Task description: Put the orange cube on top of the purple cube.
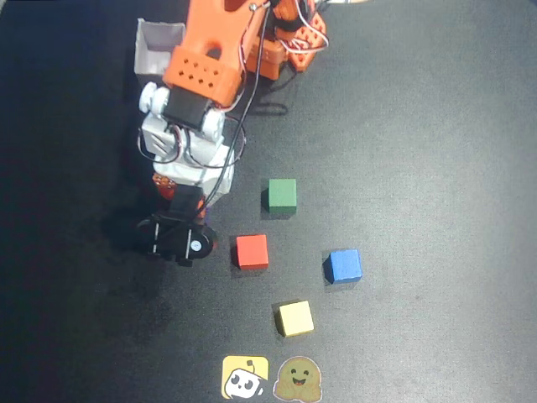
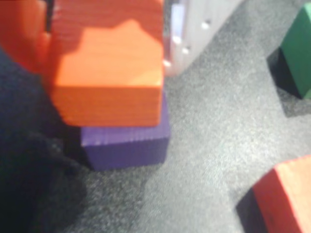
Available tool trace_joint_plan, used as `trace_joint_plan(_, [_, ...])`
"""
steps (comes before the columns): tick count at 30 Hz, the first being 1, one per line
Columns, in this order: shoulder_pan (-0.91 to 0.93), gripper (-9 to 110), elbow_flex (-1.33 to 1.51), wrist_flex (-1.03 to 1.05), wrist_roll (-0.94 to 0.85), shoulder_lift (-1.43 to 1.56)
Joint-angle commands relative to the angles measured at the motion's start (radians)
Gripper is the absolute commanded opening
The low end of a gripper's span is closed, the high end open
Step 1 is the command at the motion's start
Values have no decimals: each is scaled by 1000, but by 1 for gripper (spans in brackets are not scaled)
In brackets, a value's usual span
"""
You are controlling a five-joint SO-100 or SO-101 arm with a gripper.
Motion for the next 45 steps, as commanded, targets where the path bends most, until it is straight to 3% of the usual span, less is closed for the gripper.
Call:
trace_joint_plan(1, [-6, 19, -6, -14, 6, 48])
trace_joint_plan(22, [-38, 22, 18, -17, 21, 235])
trace_joint_plan(30, [-115, 4, 147, -15, 11, 523])
trace_joint_plan(45, [-285, 0, 495, -49, 35, 919])
